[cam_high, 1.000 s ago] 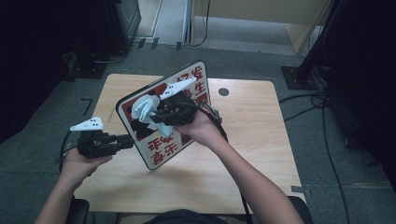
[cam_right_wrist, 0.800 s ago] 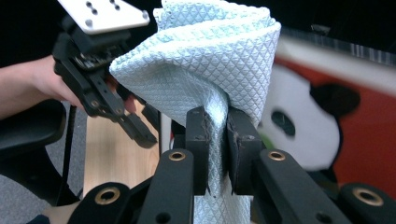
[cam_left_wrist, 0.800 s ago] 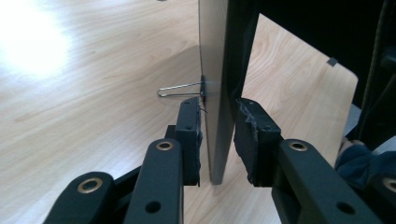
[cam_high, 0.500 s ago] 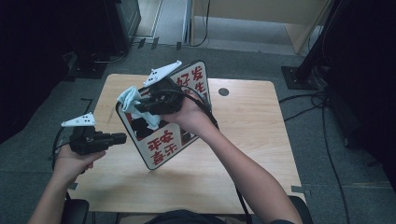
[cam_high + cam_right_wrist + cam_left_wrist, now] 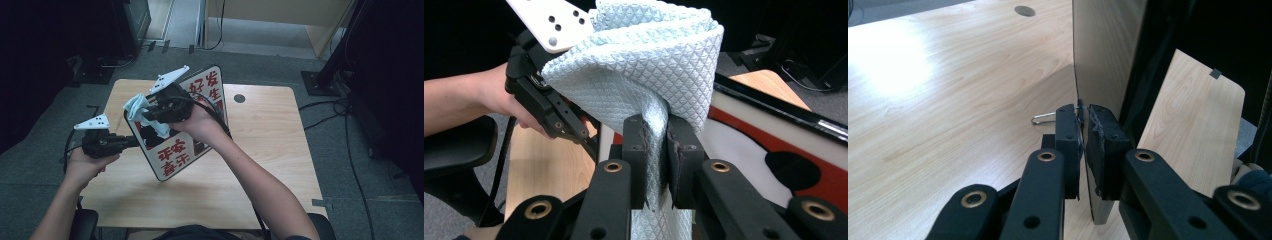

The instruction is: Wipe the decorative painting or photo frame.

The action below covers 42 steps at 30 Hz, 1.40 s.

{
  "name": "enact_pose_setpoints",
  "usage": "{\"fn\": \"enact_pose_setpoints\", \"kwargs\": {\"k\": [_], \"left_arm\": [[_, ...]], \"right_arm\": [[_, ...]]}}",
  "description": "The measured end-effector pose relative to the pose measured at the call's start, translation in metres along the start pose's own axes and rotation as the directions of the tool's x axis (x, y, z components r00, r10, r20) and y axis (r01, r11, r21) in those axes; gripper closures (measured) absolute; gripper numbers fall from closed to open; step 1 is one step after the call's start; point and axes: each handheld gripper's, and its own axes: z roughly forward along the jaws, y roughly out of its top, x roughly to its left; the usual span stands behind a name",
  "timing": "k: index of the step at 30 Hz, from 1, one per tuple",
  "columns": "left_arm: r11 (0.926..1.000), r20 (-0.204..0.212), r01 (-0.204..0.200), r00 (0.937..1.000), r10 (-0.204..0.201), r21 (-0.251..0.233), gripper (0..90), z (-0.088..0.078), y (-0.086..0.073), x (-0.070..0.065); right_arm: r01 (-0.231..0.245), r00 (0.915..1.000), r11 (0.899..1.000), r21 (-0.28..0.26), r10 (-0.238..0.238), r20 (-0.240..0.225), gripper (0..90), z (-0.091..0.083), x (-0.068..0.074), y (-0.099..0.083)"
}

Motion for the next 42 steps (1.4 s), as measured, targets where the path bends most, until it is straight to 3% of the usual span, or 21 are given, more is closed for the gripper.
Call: {"fn": "enact_pose_setpoints", "kwargs": {"k": [10,22,42], "left_arm": [[1.0000,0.001,-0.006,1.0000,0.006,-0.006,82.5,-0.001,0.001,-0.001],[1.0000,0.009,-0.003,1.0000,0.003,-0.004,81.6,-0.001,0.001,0.000],[1.0000,0.008,-0.005,1.0000,0.005,-0.004,81.6,-0.001,0.000,-0.001]], "right_arm": [[-0.003,0.9999,1.000,0.003,0.003,-0.010,80.6,0.005,0.002,-0.005],[-0.015,0.9994,1.000,0.014,0.015,-0.031,80.7,0.014,0.003,-0.023],[-0.042,0.9958,0.998,0.046,0.046,-0.079,80.6,0.035,0.011,-0.063]]}}
